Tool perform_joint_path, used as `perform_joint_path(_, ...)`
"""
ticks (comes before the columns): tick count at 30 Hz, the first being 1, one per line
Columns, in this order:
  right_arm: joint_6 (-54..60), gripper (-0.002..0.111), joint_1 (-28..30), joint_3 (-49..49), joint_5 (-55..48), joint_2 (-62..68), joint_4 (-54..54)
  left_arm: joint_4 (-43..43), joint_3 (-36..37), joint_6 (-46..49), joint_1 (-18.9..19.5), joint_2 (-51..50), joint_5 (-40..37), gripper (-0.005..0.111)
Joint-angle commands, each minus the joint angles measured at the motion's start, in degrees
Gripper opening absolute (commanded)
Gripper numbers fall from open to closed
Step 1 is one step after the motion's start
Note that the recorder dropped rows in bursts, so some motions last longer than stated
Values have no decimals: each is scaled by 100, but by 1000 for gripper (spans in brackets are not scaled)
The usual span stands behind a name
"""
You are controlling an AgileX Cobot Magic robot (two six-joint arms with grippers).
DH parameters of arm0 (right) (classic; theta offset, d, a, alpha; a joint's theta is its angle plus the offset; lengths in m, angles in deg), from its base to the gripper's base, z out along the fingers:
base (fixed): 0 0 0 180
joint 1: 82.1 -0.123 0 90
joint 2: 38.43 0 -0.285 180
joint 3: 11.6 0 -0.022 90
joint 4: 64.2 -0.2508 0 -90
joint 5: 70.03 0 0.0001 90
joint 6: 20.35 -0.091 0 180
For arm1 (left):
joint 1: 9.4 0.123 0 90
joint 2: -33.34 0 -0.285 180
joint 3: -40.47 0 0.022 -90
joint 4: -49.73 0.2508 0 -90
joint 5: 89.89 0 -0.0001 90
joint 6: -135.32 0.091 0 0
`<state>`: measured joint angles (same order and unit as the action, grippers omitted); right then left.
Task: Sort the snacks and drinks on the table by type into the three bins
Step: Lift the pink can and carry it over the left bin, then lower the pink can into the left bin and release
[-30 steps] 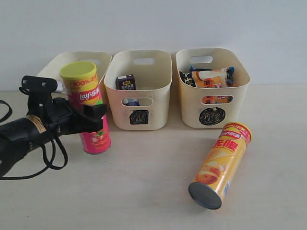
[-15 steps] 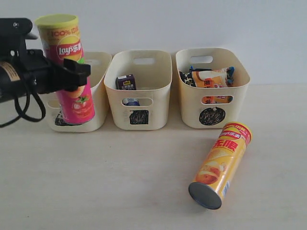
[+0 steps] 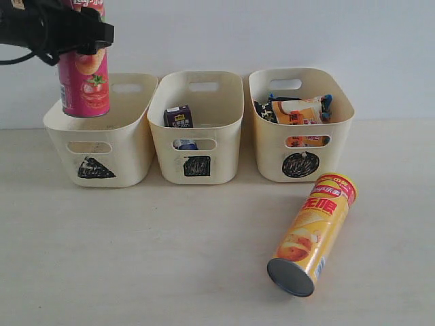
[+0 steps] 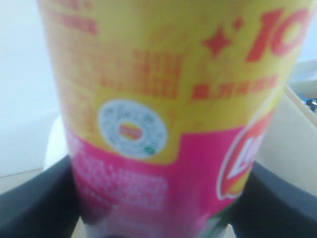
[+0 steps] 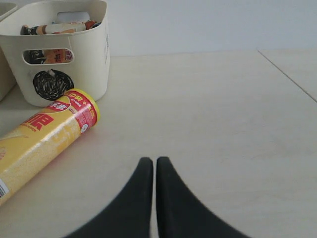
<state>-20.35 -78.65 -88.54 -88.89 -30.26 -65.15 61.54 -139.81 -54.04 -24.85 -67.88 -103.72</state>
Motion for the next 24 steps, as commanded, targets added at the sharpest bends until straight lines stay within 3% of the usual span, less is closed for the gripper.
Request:
perform_joint_path(1, 0, 0, -1, -28, 48, -38, 22, -7, -889, 142, 152, -578, -489, 4)
perform_joint_path(14, 0, 0, -1, -28, 48, -38, 22, -7, -3055, 296, 406, -2807, -1122, 4)
perform_joint_path(20, 0, 0, -1, -28, 48, -38, 22, -7, -3358, 296, 429, -3476, -1272, 5)
perform_joint_path(22, 0, 0, -1, -28, 48, -38, 22, -7, -3358, 296, 431, -3508, -1272, 18)
perform_joint_path(24, 0, 0, -1, -28, 48, -38, 22, -7, -3358, 296, 441, -3508, -1287, 41)
